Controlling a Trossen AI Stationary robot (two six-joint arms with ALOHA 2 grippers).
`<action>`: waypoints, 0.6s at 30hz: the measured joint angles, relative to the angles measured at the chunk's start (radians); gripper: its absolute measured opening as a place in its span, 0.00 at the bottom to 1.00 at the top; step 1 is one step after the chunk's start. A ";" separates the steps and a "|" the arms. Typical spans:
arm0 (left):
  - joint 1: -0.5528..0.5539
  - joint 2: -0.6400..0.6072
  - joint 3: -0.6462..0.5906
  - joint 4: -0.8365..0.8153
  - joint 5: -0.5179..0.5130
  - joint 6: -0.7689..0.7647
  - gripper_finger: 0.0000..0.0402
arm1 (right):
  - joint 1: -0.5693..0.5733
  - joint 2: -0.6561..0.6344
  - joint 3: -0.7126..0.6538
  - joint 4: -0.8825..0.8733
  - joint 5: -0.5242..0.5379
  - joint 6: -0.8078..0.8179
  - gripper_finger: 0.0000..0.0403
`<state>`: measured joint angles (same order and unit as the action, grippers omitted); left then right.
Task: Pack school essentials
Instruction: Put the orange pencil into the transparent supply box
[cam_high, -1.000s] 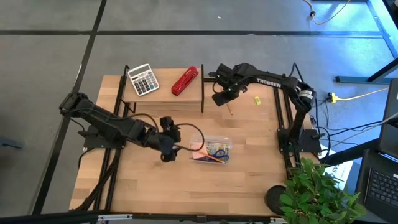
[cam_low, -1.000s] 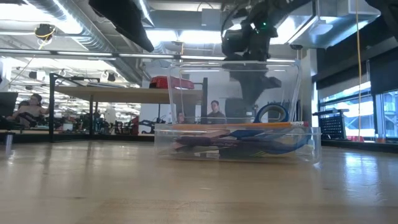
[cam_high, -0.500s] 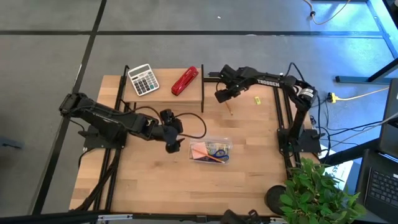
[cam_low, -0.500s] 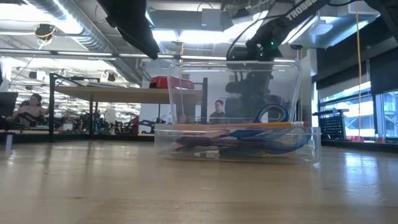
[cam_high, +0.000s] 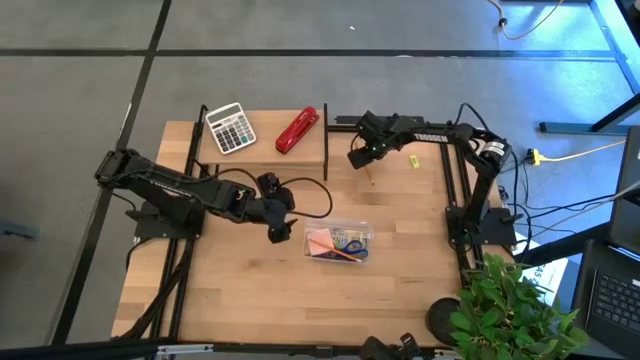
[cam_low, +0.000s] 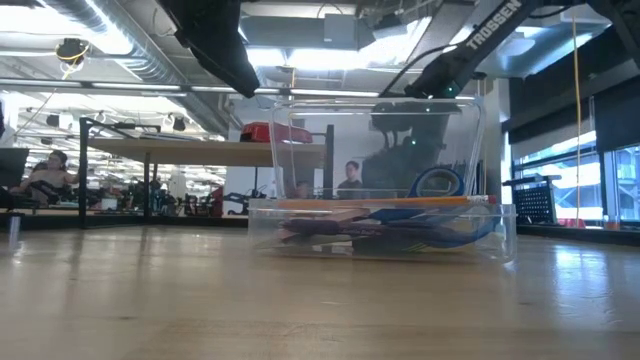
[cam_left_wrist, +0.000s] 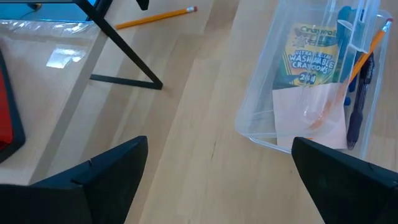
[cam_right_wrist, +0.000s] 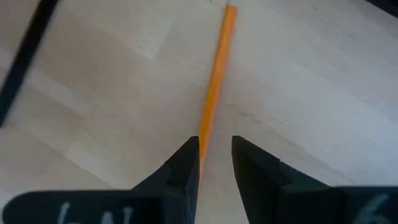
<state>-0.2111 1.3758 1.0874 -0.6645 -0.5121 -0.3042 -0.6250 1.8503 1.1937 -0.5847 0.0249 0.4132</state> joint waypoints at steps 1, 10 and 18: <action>0.000 0.000 0.000 0.000 0.000 0.000 0.98 | 0.000 0.000 -0.002 0.001 0.001 -0.003 0.24; 0.000 0.000 0.000 0.000 0.000 0.000 0.98 | 0.005 0.004 -0.008 0.052 0.015 0.000 0.24; 0.000 0.000 0.000 0.000 0.000 0.000 0.98 | 0.006 0.051 -0.008 0.062 0.043 0.000 0.24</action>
<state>-0.2111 1.3758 1.0874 -0.6645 -0.5121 -0.3042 -0.6189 1.9018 1.1858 -0.5230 0.0675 0.4129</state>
